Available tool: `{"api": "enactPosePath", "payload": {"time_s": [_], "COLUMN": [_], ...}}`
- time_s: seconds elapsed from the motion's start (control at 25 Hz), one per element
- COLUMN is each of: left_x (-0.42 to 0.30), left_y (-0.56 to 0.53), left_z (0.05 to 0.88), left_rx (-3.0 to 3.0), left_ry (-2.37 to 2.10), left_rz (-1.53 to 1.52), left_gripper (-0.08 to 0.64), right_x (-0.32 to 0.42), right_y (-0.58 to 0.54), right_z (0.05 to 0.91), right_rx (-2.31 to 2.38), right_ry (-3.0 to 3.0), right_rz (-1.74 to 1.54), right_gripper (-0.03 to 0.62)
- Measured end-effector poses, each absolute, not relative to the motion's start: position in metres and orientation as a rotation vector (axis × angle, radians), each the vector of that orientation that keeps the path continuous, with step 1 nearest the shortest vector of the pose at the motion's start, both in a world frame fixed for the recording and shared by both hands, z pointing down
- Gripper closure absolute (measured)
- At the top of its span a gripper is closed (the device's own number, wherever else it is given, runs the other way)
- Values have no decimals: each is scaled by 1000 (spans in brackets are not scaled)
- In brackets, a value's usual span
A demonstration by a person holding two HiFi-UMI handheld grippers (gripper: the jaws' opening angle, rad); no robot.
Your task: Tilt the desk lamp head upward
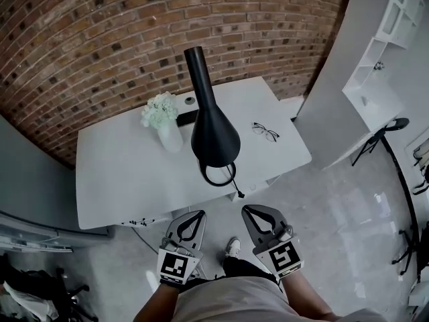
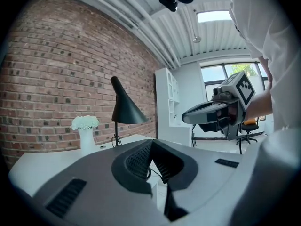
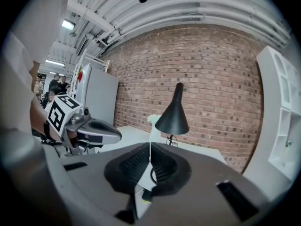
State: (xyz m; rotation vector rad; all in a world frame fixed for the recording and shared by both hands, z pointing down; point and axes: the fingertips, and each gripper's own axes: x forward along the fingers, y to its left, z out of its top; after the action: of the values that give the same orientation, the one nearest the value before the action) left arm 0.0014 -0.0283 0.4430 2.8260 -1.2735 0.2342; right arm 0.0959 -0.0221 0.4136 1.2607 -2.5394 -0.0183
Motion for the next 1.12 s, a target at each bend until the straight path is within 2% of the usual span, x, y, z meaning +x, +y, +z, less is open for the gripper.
{"api": "enactPosePath", "payload": {"time_s": [0.28, 0.6, 1.12], "left_x": [23, 0, 6], "left_y": [-49, -58, -85], "left_z": [449, 449, 457], "left_rx": [2717, 2633, 2677], "left_ry": [-1413, -1582, -1496], "left_rz": [262, 303, 278], "left_gripper": [552, 552, 552], "right_x": [113, 102, 89], "right_y": [-60, -76, -96], "right_z": [417, 414, 435], "right_rx": [1130, 1031, 1021], "right_ry": [-2626, -2710, -2663], "right_rz": [-1, -30, -70], "right_gripper": [574, 574, 574]}}
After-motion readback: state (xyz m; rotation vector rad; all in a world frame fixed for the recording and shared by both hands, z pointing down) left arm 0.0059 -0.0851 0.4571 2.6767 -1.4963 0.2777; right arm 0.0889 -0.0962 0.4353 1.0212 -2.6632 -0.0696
